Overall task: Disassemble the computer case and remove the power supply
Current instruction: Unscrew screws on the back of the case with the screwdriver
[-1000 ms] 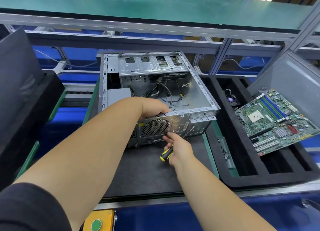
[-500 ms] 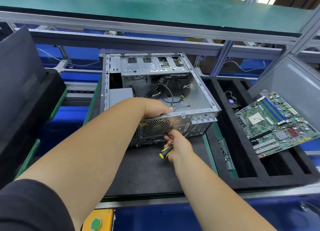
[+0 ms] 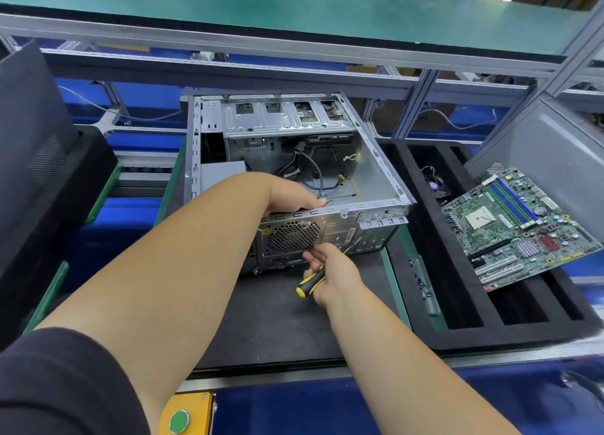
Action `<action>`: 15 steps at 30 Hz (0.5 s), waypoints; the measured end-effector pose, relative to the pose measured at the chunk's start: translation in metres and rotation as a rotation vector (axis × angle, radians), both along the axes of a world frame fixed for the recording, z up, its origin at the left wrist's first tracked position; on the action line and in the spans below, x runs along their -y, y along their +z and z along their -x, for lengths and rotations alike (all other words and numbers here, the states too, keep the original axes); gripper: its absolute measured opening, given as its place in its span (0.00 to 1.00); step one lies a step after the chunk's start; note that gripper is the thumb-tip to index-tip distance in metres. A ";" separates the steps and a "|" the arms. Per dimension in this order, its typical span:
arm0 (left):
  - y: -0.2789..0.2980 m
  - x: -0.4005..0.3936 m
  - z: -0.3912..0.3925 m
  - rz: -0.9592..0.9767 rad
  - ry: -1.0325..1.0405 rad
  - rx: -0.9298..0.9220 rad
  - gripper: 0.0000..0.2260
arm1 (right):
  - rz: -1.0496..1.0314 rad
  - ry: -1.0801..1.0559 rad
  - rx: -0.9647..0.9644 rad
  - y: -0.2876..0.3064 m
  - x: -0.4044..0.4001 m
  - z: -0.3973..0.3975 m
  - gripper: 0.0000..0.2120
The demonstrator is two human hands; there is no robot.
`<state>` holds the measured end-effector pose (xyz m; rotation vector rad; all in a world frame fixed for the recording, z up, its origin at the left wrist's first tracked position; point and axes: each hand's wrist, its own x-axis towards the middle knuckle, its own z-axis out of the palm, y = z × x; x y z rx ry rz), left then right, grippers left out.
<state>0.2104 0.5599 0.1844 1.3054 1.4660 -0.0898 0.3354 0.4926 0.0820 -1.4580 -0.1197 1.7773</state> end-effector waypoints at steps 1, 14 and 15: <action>-0.001 0.000 0.000 -0.009 0.000 -0.007 0.24 | -0.009 0.001 0.006 0.000 0.001 -0.002 0.08; -0.014 -0.010 0.008 0.040 -0.022 0.070 0.24 | -0.262 0.391 0.558 -0.020 0.060 -0.027 0.05; -0.014 -0.010 0.008 0.043 -0.024 0.083 0.23 | -0.286 0.407 0.564 -0.020 0.063 -0.027 0.06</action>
